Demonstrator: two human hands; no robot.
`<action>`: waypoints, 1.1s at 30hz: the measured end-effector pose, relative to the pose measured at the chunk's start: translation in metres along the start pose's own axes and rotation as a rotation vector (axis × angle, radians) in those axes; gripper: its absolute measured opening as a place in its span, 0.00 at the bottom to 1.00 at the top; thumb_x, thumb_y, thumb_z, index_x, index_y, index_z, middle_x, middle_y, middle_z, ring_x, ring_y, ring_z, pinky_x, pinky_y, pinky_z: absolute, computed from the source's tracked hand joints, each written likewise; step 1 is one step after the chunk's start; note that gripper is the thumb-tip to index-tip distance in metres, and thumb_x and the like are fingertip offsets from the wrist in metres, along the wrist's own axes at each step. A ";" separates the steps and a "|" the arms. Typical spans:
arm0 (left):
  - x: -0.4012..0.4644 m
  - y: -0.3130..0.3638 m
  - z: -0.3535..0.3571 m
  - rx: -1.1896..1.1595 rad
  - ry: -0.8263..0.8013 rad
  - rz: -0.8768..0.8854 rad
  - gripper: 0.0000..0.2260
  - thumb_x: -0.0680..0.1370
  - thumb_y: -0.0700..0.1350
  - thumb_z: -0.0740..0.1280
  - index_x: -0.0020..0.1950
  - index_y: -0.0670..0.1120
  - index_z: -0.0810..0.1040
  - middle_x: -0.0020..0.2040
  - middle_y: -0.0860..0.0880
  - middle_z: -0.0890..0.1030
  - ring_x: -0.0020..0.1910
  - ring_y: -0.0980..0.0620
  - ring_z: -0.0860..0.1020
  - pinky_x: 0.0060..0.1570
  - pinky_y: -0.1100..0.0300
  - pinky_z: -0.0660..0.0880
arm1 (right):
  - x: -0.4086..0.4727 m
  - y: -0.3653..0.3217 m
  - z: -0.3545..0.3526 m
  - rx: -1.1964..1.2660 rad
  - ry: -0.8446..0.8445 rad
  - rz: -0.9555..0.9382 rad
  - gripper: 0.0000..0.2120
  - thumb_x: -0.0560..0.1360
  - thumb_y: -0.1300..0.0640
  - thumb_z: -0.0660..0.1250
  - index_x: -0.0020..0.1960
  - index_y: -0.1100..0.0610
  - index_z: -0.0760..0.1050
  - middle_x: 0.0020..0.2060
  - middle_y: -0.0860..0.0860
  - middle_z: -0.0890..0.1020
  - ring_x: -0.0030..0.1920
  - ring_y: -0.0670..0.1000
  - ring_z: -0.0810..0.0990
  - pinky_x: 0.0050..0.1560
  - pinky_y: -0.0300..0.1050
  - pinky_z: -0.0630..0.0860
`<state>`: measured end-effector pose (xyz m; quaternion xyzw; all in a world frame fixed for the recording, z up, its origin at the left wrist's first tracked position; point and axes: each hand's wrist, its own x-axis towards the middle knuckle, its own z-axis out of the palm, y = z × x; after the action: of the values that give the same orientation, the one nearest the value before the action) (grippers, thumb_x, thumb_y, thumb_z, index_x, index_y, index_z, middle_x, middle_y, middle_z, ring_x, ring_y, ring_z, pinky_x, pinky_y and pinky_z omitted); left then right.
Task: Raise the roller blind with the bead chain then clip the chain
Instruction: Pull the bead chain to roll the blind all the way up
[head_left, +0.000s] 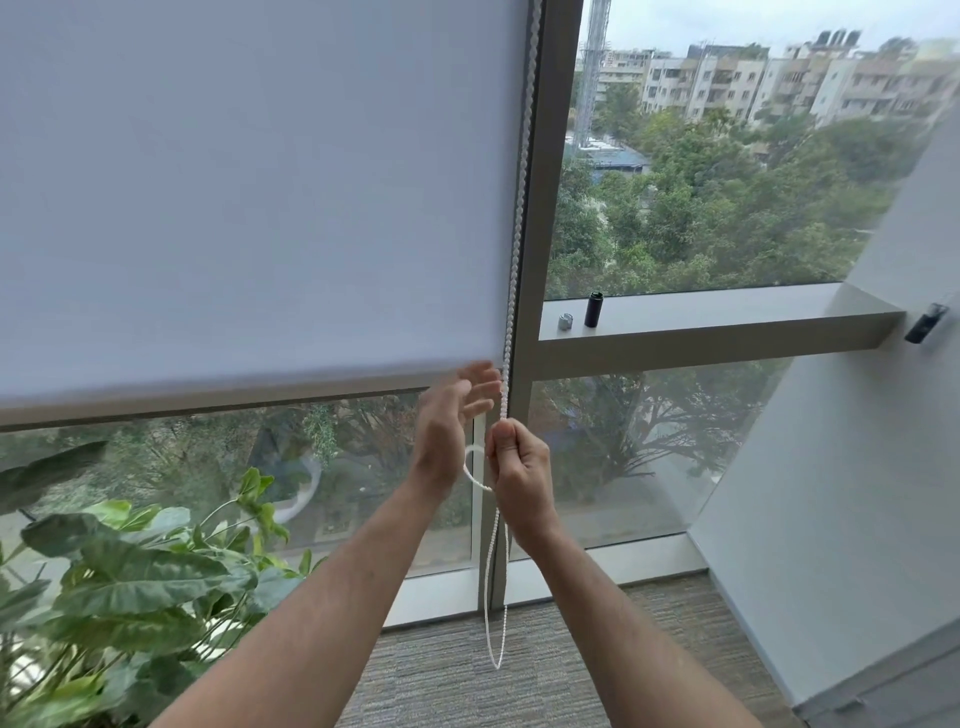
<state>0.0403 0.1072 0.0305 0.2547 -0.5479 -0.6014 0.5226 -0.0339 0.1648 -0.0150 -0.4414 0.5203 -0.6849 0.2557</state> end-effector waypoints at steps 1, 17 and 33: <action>0.001 0.008 0.004 -0.020 -0.011 0.024 0.16 0.78 0.48 0.55 0.55 0.46 0.81 0.49 0.45 0.84 0.49 0.48 0.82 0.50 0.52 0.78 | -0.002 0.004 -0.001 -0.015 -0.001 0.007 0.19 0.81 0.55 0.57 0.31 0.47 0.69 0.24 0.41 0.68 0.26 0.42 0.63 0.28 0.38 0.61; 0.000 0.048 0.040 0.054 -0.036 0.208 0.16 0.83 0.50 0.57 0.36 0.51 0.74 0.24 0.51 0.64 0.22 0.55 0.60 0.21 0.63 0.58 | -0.010 -0.009 -0.015 -0.030 -0.455 0.204 0.13 0.83 0.60 0.58 0.43 0.58 0.78 0.33 0.51 0.78 0.31 0.47 0.76 0.32 0.43 0.71; -0.046 -0.023 0.016 0.211 -0.054 0.034 0.17 0.81 0.48 0.57 0.33 0.52 0.74 0.25 0.51 0.64 0.24 0.55 0.61 0.24 0.58 0.56 | 0.081 -0.149 -0.002 0.330 -0.297 -0.013 0.19 0.85 0.51 0.50 0.60 0.58 0.76 0.41 0.56 0.81 0.35 0.53 0.79 0.34 0.48 0.75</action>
<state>0.0330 0.1517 0.0013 0.2828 -0.6264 -0.5379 0.4881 -0.0585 0.1495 0.1525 -0.4929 0.3549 -0.6899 0.3940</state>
